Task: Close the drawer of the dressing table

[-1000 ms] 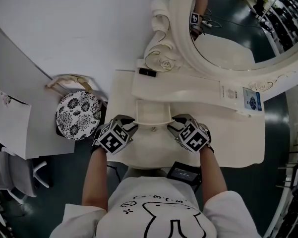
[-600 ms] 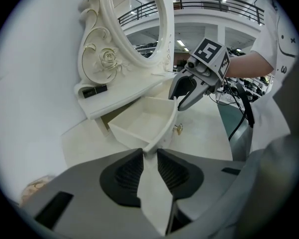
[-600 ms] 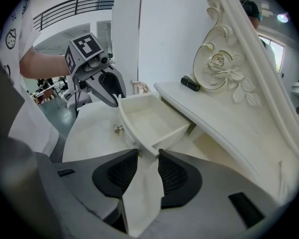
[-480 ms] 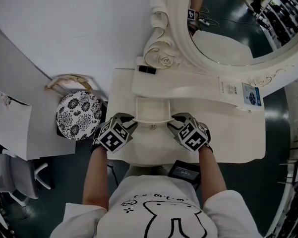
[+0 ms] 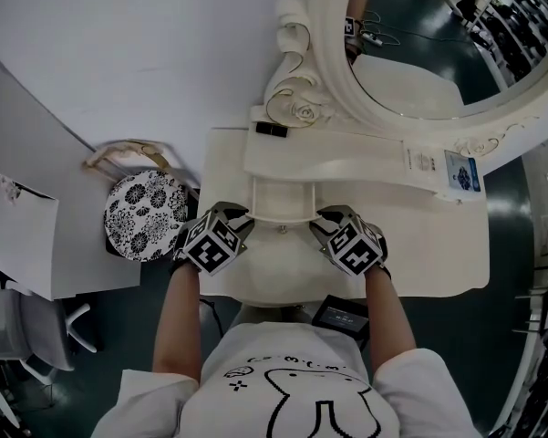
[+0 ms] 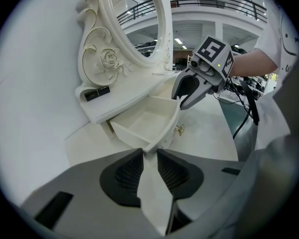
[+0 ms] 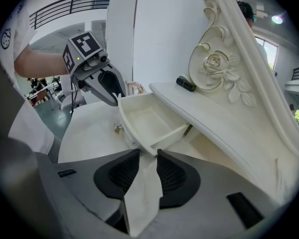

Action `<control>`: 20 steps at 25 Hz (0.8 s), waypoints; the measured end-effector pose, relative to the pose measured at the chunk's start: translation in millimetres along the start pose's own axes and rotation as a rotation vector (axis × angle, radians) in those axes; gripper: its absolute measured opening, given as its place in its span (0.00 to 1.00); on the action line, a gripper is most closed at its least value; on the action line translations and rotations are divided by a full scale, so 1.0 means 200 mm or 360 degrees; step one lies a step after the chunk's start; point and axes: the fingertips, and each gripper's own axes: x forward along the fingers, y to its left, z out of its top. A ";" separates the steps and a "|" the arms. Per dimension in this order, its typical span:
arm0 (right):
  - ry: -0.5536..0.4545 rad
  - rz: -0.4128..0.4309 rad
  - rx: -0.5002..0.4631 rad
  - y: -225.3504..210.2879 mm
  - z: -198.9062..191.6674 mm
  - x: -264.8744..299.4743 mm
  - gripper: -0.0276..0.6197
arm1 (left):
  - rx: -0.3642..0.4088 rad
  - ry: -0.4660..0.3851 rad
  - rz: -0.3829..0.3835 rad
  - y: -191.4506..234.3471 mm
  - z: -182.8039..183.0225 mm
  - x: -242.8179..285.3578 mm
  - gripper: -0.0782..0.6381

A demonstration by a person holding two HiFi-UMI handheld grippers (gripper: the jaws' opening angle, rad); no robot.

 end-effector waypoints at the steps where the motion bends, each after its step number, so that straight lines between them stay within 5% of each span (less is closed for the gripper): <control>1: 0.0001 -0.0005 0.0003 -0.01 0.00 0.00 0.21 | 0.0002 0.0001 0.0001 0.01 0.00 0.00 0.28; 20: -0.0003 -0.0013 0.0029 -0.06 0.05 0.04 0.21 | -0.0014 -0.0017 -0.0023 0.11 0.03 0.03 0.28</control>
